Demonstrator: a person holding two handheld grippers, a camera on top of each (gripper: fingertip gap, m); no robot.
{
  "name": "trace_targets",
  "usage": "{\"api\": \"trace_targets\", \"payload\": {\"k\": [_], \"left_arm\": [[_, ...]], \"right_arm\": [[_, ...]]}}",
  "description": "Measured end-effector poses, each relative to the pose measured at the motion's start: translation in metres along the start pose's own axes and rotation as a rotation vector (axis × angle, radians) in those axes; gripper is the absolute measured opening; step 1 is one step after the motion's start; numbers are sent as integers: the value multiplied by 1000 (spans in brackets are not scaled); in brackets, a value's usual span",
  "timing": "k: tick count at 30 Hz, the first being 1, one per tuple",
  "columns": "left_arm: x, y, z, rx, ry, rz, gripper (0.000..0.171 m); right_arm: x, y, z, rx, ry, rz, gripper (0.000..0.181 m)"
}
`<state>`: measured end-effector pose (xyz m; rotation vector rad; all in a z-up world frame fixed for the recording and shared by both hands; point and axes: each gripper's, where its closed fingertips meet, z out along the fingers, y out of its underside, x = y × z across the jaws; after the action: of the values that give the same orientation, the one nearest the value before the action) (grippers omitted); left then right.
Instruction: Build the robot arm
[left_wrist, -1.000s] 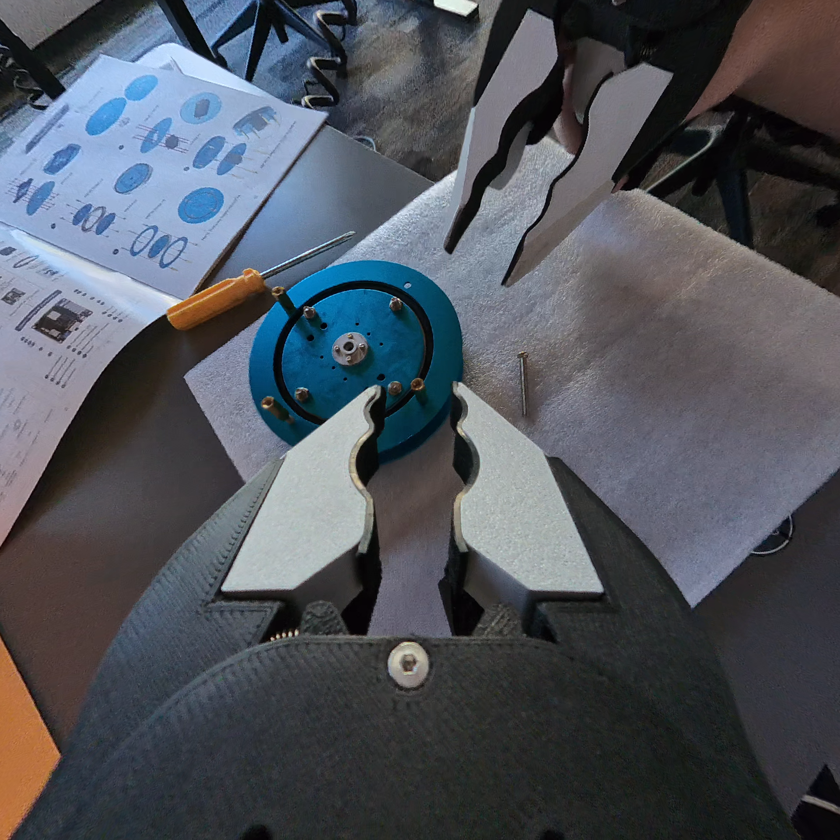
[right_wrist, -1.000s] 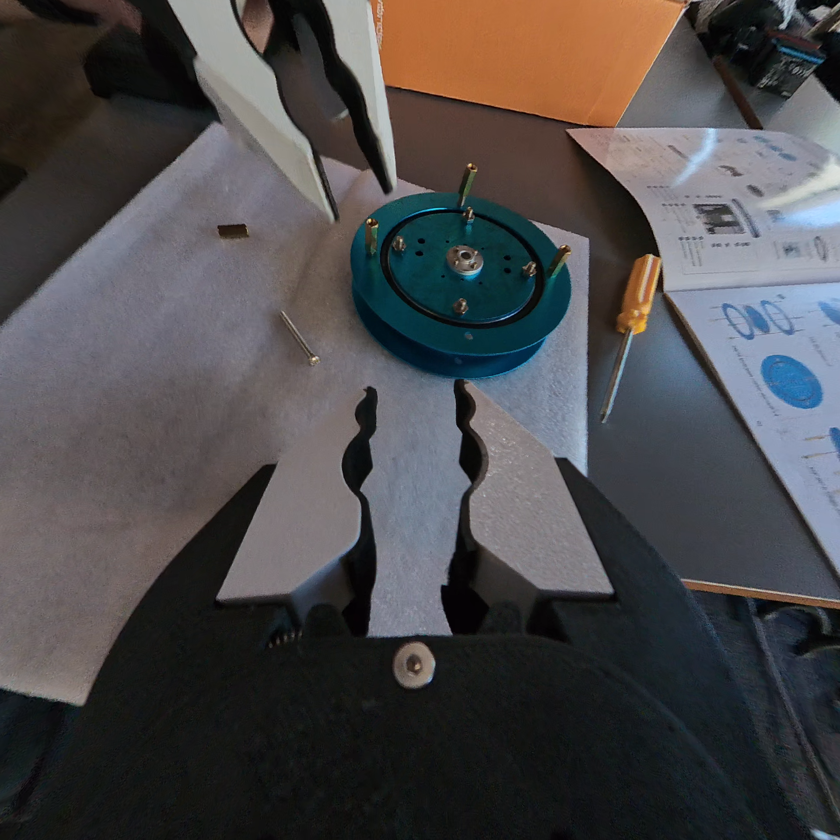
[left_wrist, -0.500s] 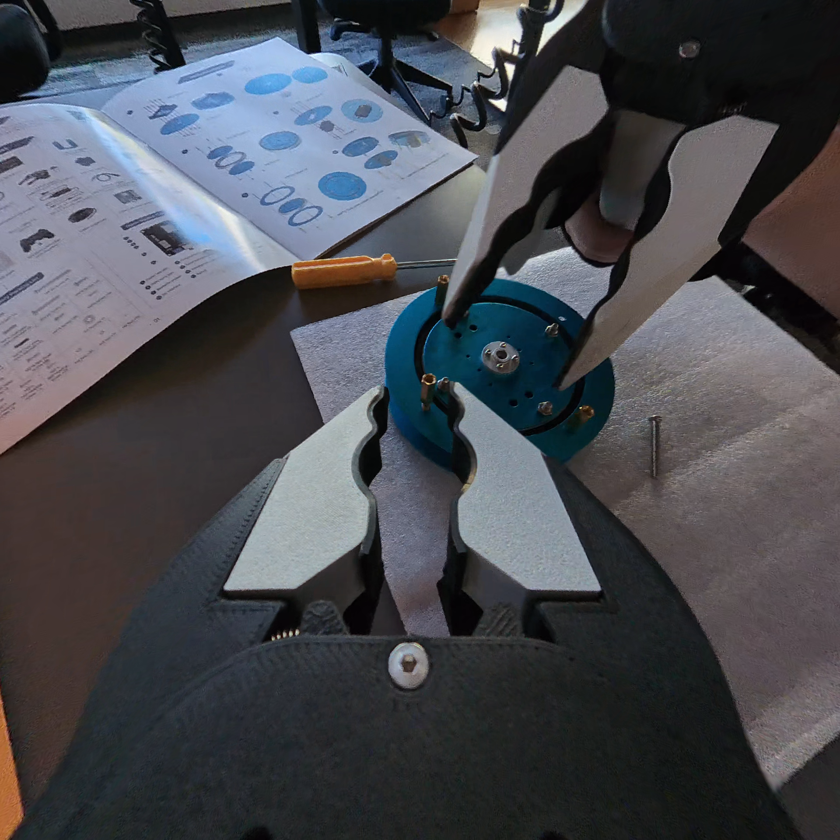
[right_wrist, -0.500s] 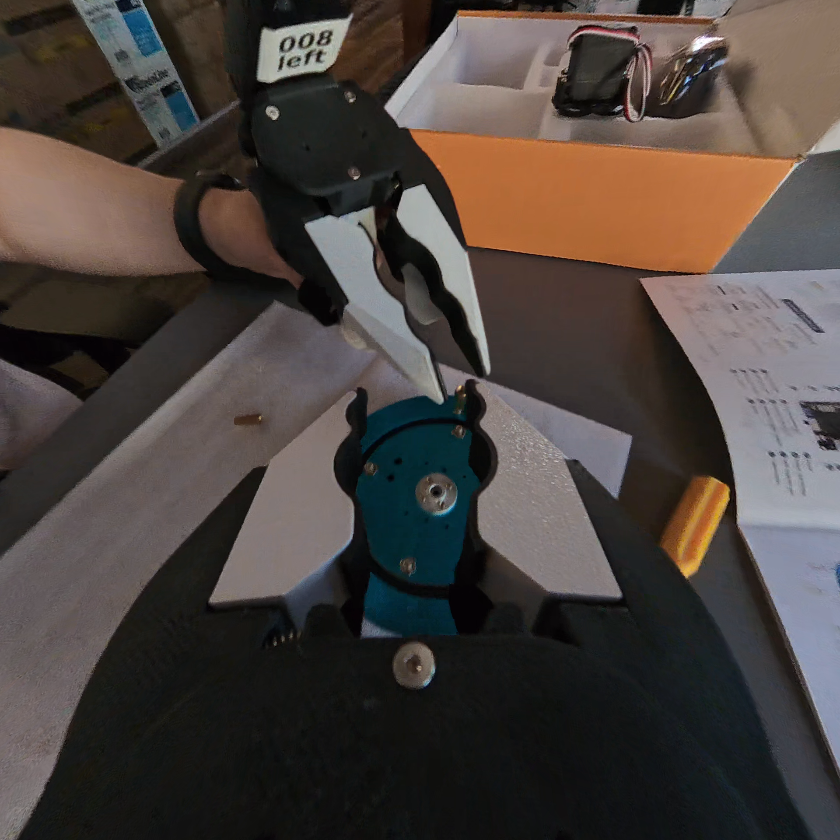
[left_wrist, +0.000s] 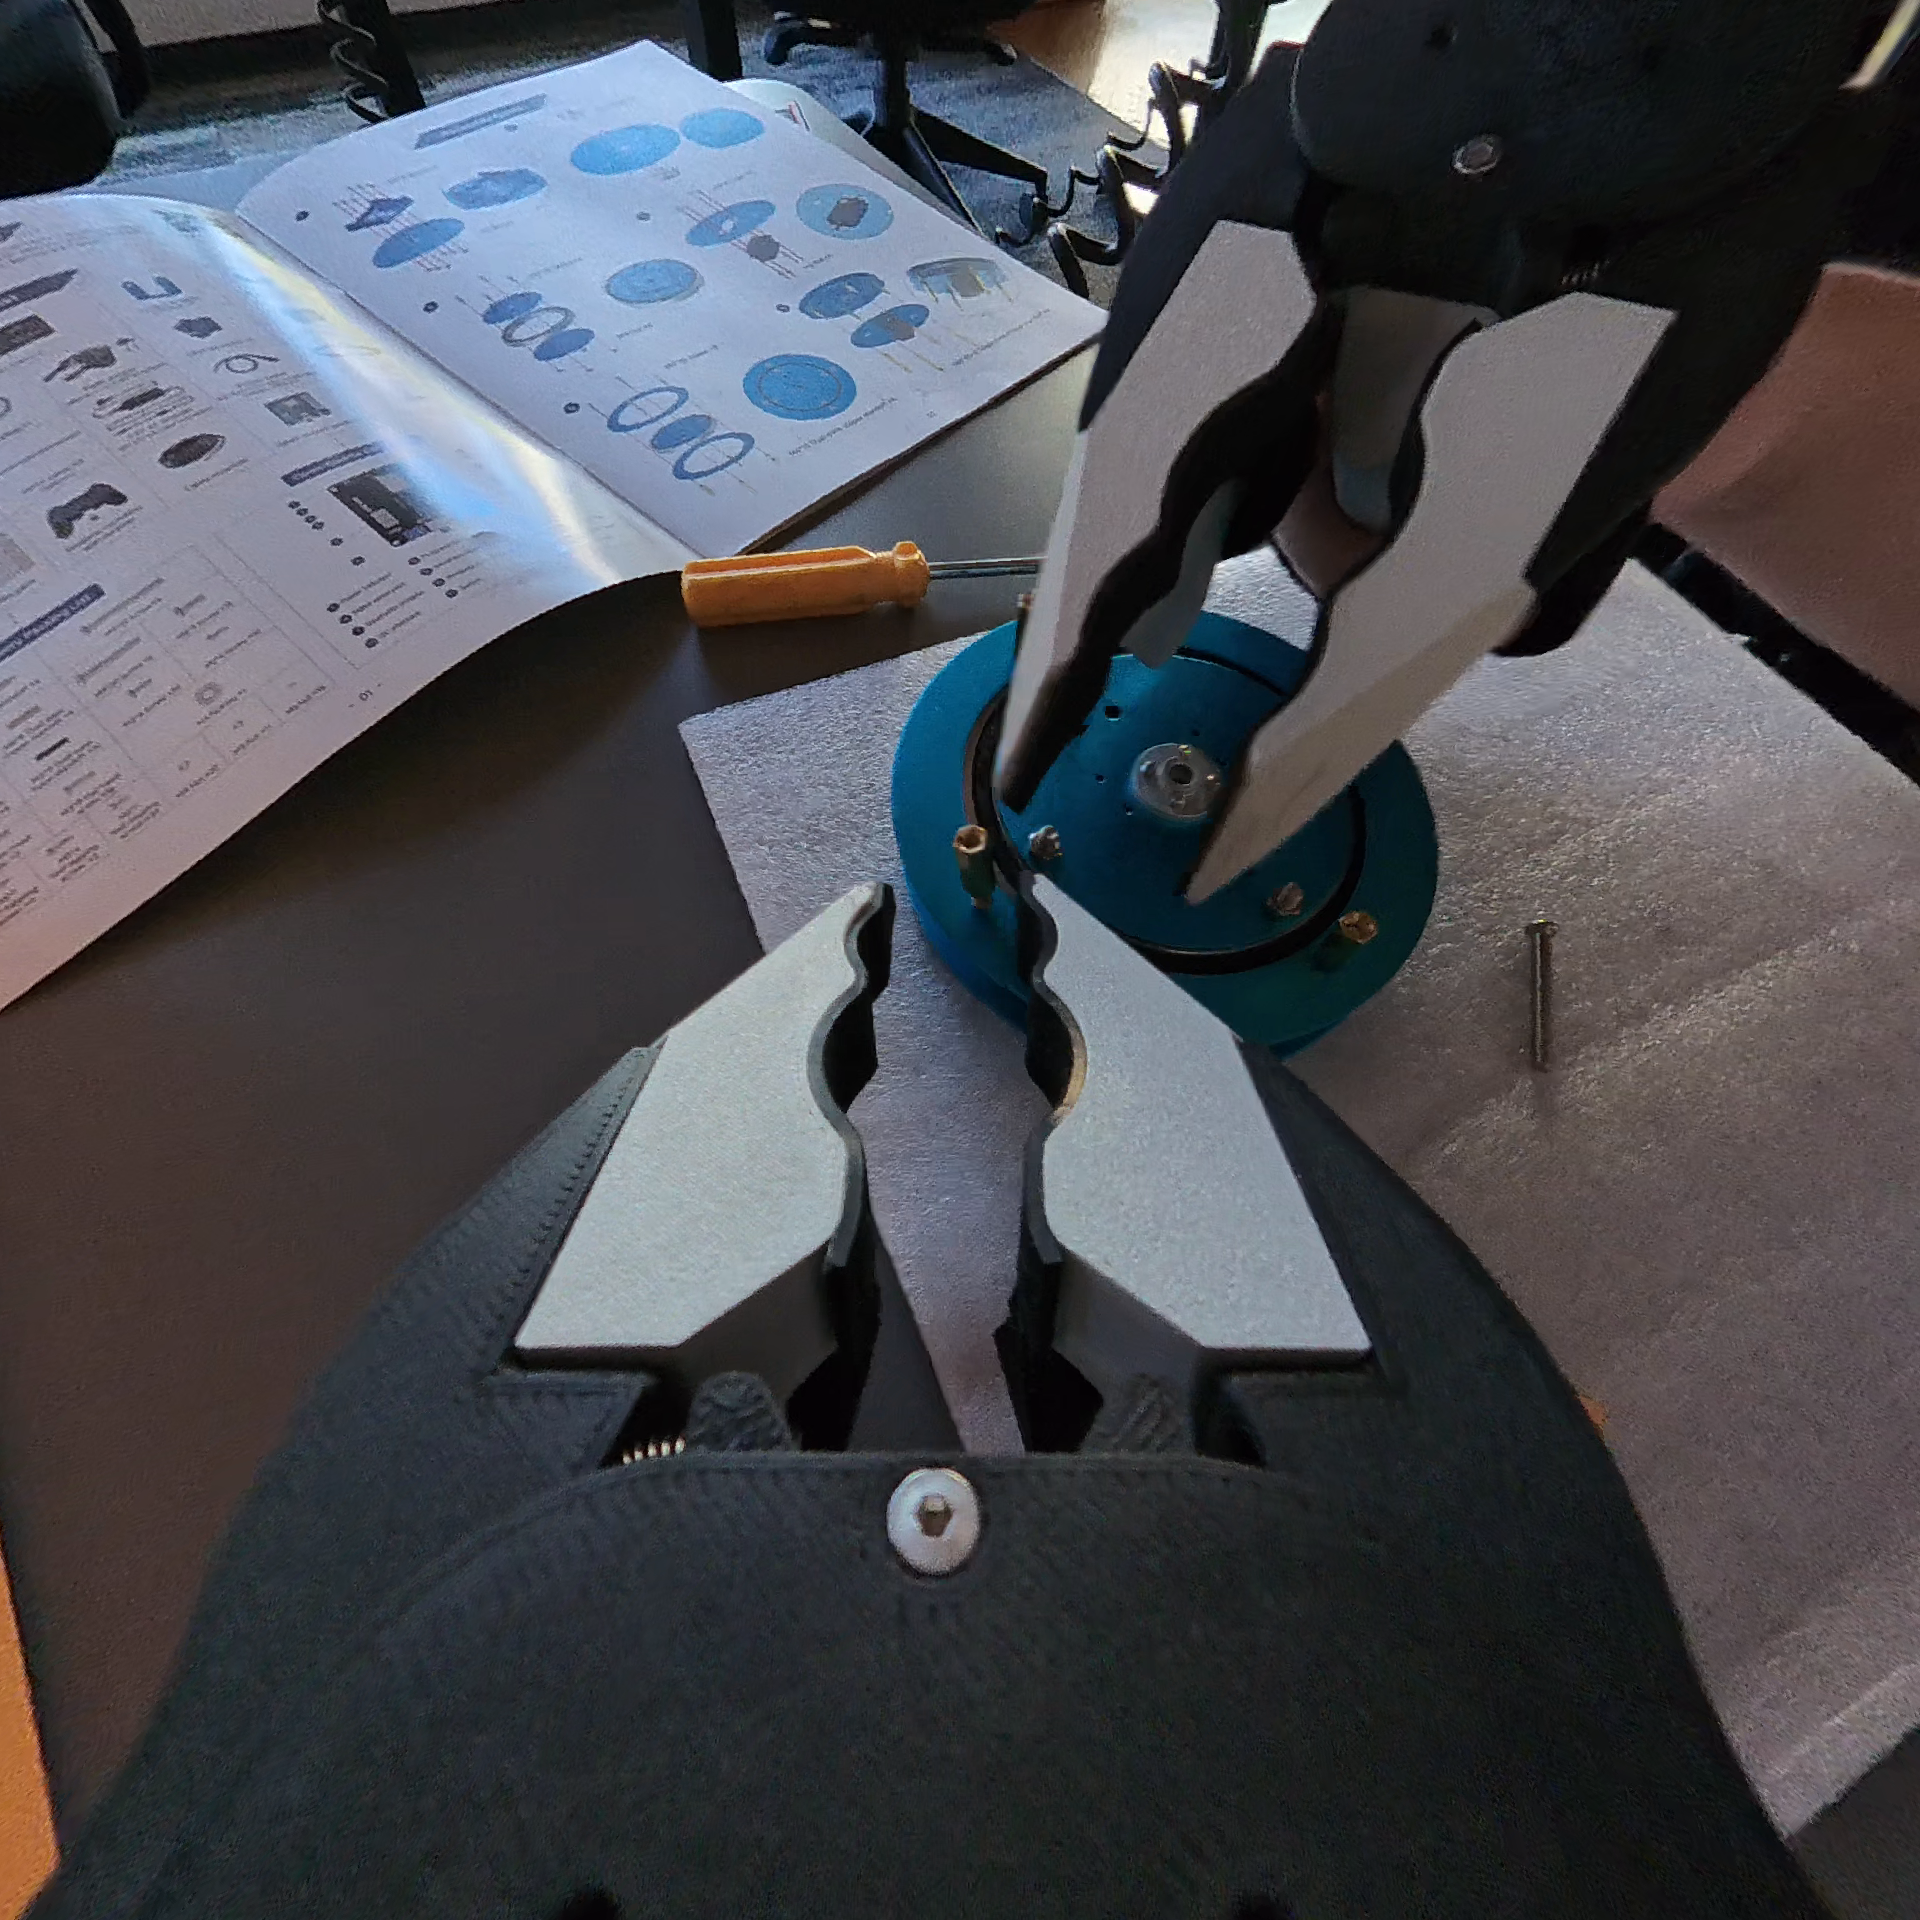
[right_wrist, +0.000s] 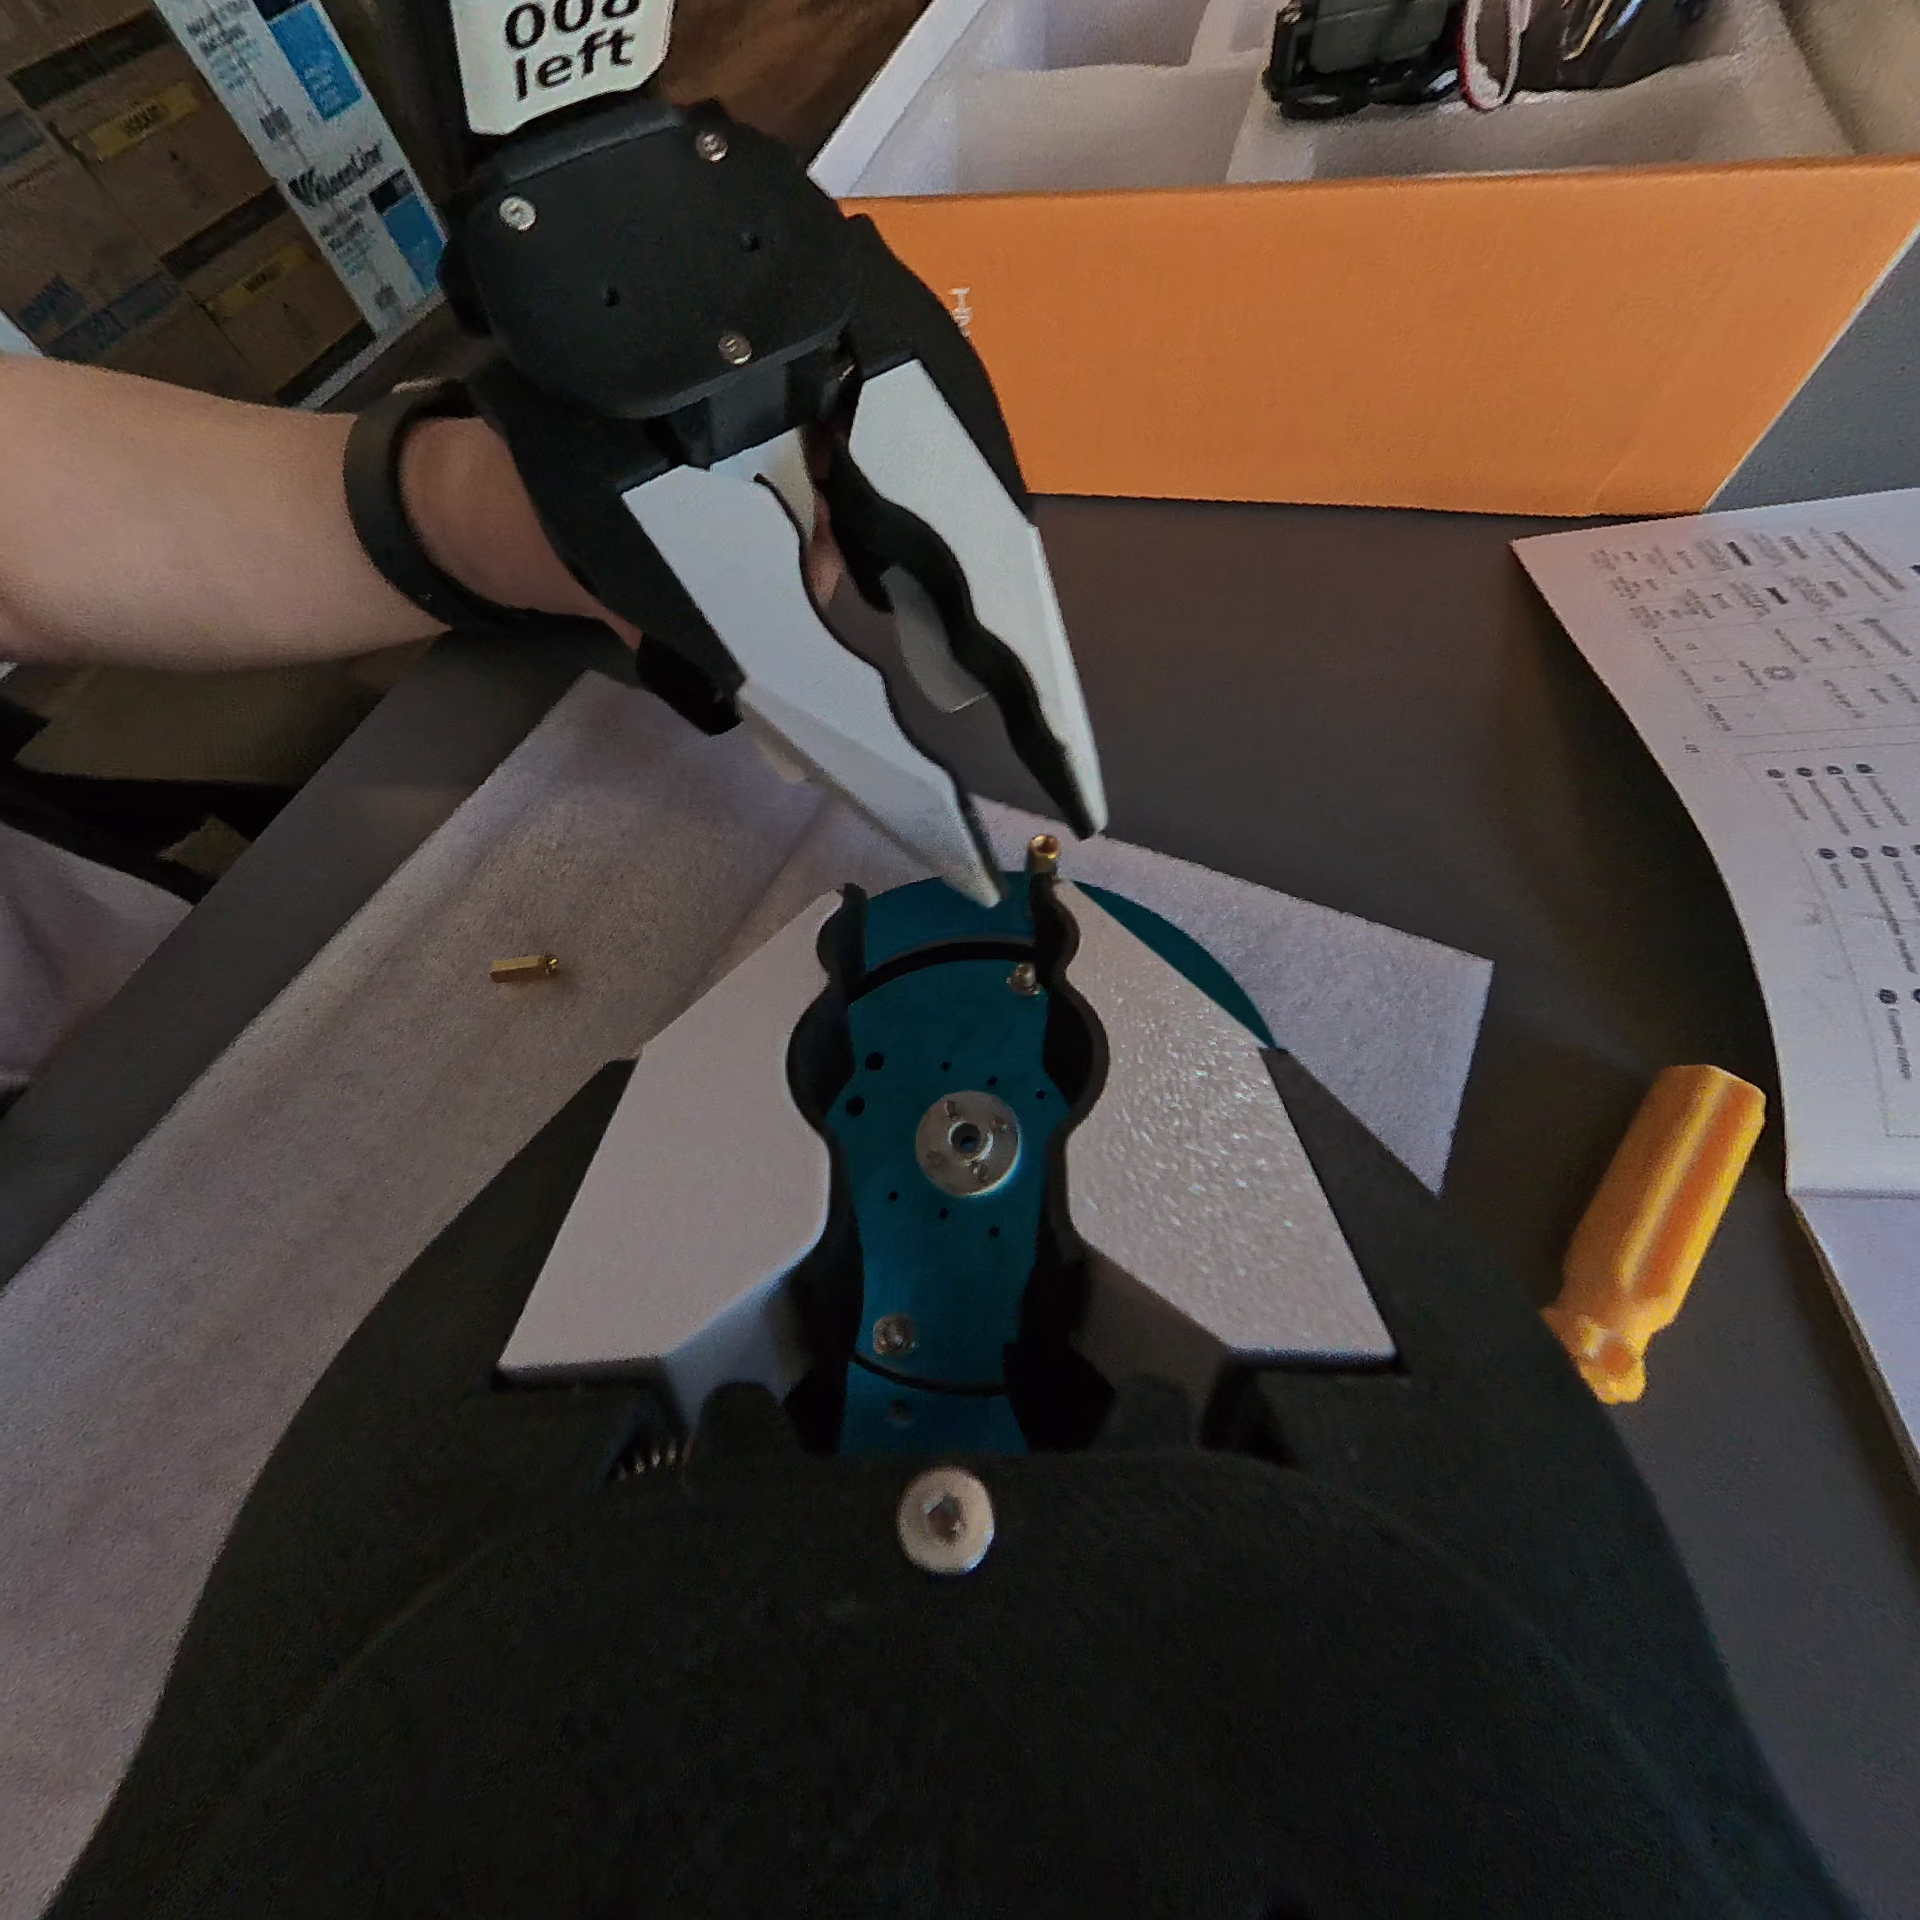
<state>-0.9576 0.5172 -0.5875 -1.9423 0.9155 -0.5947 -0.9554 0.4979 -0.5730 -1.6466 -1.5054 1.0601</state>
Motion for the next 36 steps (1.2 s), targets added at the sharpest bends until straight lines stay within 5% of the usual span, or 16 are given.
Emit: {"api": "trace_targets", "payload": {"k": [8, 11, 36], "left_arm": [[11, 1, 4, -11, 40, 55, 6], [12, 3, 6, -22, 36, 72, 5], [7, 5, 1, -11, 54, -21, 4]], "right_arm": [[3, 3, 11, -65, -18, -51, 40], [-1, 2, 7, -42, -48, -32, 30], [4, 2, 3, 9, 25, 11, 33]]}}
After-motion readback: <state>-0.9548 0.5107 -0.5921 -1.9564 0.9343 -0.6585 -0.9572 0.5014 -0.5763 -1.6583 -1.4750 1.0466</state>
